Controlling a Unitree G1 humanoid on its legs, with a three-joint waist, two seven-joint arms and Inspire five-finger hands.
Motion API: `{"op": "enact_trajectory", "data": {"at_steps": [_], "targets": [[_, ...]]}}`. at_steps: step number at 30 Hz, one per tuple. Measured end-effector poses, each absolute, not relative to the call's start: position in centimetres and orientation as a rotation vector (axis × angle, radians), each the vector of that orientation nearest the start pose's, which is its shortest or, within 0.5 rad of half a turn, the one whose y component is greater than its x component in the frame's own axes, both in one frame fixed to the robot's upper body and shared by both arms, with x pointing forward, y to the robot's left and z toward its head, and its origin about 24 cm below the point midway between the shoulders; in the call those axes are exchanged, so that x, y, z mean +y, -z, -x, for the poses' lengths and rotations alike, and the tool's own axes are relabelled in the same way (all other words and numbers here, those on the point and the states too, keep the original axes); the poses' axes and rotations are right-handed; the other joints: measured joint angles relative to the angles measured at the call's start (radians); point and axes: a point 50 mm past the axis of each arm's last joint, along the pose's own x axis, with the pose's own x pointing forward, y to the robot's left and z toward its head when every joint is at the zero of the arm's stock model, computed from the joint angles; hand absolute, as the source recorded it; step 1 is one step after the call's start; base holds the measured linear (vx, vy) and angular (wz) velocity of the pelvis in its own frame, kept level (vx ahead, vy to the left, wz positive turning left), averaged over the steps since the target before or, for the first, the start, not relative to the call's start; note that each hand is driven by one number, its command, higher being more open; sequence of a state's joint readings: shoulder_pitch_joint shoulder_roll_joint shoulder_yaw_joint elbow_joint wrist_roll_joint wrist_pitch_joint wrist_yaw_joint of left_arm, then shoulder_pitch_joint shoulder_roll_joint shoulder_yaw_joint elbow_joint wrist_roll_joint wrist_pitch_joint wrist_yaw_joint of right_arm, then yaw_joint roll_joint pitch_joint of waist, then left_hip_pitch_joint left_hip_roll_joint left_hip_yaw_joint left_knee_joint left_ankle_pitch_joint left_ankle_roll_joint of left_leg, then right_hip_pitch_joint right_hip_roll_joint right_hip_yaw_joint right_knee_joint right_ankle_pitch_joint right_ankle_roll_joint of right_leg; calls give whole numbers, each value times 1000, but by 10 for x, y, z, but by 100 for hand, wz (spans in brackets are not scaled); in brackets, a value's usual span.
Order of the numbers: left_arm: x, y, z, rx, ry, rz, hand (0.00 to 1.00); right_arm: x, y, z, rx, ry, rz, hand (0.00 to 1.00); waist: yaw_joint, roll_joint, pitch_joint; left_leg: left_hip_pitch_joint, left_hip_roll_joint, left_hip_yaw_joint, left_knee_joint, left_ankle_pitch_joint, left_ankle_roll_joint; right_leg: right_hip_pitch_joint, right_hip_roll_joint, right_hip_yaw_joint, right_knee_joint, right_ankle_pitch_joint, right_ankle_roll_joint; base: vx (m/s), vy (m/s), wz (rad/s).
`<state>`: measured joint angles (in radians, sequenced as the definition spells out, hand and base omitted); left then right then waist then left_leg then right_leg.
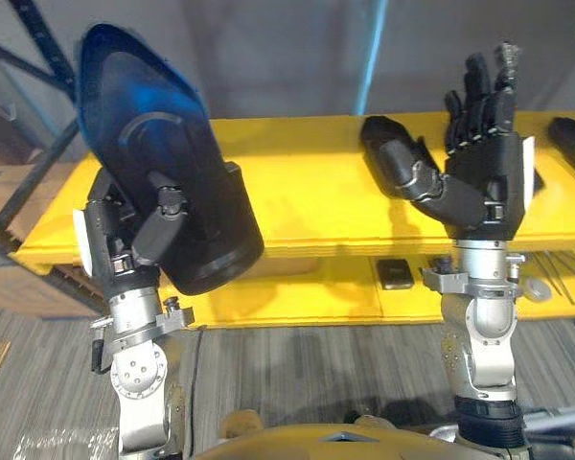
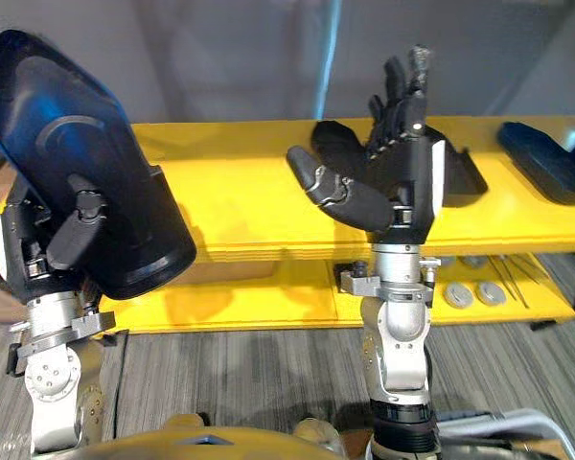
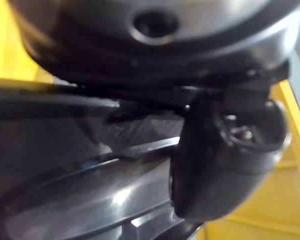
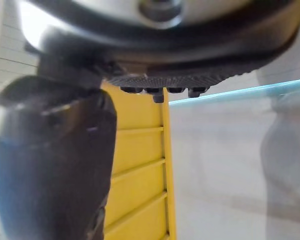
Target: Walk over and take three plastic housings, then place them on the shelf
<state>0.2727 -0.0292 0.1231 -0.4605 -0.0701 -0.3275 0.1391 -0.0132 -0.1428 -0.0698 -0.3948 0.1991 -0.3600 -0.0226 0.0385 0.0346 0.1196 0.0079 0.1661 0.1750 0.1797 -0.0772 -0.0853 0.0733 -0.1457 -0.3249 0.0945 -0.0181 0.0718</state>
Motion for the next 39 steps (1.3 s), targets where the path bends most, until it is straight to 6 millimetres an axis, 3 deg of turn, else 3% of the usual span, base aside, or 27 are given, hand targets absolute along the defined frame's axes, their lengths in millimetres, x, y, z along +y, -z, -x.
{"op": "enact_trajectory", "data": {"at_steps": [5,8,10,18,24,26,28,33,39], "targets": [[204,-115,-182,-501,-343,-1,0,-181,-167,-221,-772,40,-71,100,-5,-18,-12,45,-47,58,-75,13,11,2,-27,53,-49,33,26,-38,74,-24],[206,-115,-184,-485,-310,-15,0,-178,-162,-216,-765,44,-113,100,-20,-23,-26,73,-60,105,-111,11,8,-3,-34,87,-71,49,31,-7,72,-36],[205,-114,-188,-466,-256,-11,0,-175,-153,-211,-729,30,-128,100,-48,-30,-50,75,-61,116,-116,17,8,-3,-35,89,-84,59,40,61,35,-19],[206,-93,-236,-350,-269,129,0,-157,-145,-208,-664,-147,-179,100,-74,0,-73,111,-59,165,-135,18,4,-11,-31,136,-81,61,42,44,17,-17],[250,-65,-256,-214,-495,139,0,-139,-145,-207,-648,-370,-125,100,-110,21,-81,109,-53,195,-136,21,-1,-42,-26,168,-67,59,40,-14,-2,-15],[267,-56,-263,-169,-592,202,0,-133,-151,-209,-666,-474,-111,100,-125,35,-74,105,-54,211,-136,23,-4,-73,-26,191,-38,55,36,-54,3,-20],[272,-54,-268,-150,-632,221,0,-128,-159,-208,-697,-548,-101,100,-127,50,-66,100,-56,225,-137,25,-6,-98,-28,210,-15,50,35,-54,10,-22],[268,-70,-287,-184,-578,204,0,-112,-184,-200,-793,-759,-77,100,-154,83,-44,66,-73,232,-157,51,-2,-187,-44,234,71,21,34,-61,-2,-4],[272,-106,-316,-181,-418,80,0,-97,-179,-199,-722,-873,-102,100,-182,114,-21,59,-86,239,-185,72,1,-227,-48,253,107,8,30,-42,-8,-4]]}}
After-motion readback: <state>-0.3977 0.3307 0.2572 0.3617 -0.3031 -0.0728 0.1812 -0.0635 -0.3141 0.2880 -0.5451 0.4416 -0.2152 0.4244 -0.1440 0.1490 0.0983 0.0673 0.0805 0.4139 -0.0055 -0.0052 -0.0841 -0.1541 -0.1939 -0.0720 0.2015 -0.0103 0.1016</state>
